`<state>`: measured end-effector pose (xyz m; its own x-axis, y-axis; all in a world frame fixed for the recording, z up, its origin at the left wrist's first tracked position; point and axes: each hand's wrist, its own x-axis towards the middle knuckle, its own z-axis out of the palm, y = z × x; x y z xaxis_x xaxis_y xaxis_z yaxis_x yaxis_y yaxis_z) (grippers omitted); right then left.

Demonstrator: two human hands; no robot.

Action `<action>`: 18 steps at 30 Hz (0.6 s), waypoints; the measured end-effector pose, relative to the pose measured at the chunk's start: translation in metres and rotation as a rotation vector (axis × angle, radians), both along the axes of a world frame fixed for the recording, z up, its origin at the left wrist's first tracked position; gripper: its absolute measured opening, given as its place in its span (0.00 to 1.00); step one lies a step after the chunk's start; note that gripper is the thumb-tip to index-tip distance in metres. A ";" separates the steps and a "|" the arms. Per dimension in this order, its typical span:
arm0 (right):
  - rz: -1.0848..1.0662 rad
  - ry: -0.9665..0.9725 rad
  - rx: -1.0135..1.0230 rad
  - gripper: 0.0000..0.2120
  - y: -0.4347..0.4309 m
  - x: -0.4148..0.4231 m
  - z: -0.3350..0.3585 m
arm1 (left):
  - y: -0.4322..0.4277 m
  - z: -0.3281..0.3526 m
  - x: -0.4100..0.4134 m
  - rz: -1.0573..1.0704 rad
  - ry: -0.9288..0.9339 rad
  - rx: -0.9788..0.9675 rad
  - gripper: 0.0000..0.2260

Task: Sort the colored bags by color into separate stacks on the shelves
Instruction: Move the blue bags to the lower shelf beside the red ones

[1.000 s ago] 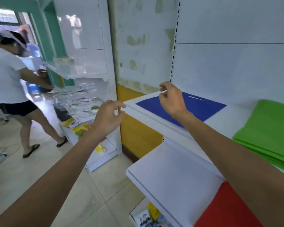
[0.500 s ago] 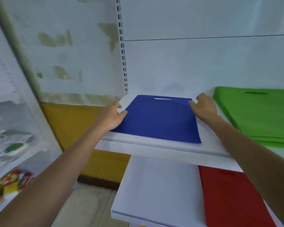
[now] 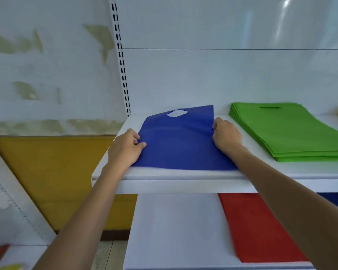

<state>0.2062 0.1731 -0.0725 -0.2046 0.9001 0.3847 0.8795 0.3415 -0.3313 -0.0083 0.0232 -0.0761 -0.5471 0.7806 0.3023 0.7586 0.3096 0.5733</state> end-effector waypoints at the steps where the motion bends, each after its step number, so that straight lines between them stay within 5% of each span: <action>1: 0.030 0.028 0.054 0.11 -0.003 -0.001 0.001 | 0.000 -0.001 0.001 -0.016 0.013 0.026 0.10; 5: 0.146 0.176 0.273 0.09 -0.017 0.003 0.009 | -0.003 0.003 0.003 -0.022 -0.061 0.113 0.18; 10: 0.198 0.437 0.417 0.08 -0.038 0.050 0.032 | -0.004 0.013 0.030 -0.041 -0.059 0.177 0.14; 18: -0.065 0.635 0.494 0.06 -0.057 0.261 0.053 | 0.039 0.037 0.217 -0.338 -0.171 0.481 0.07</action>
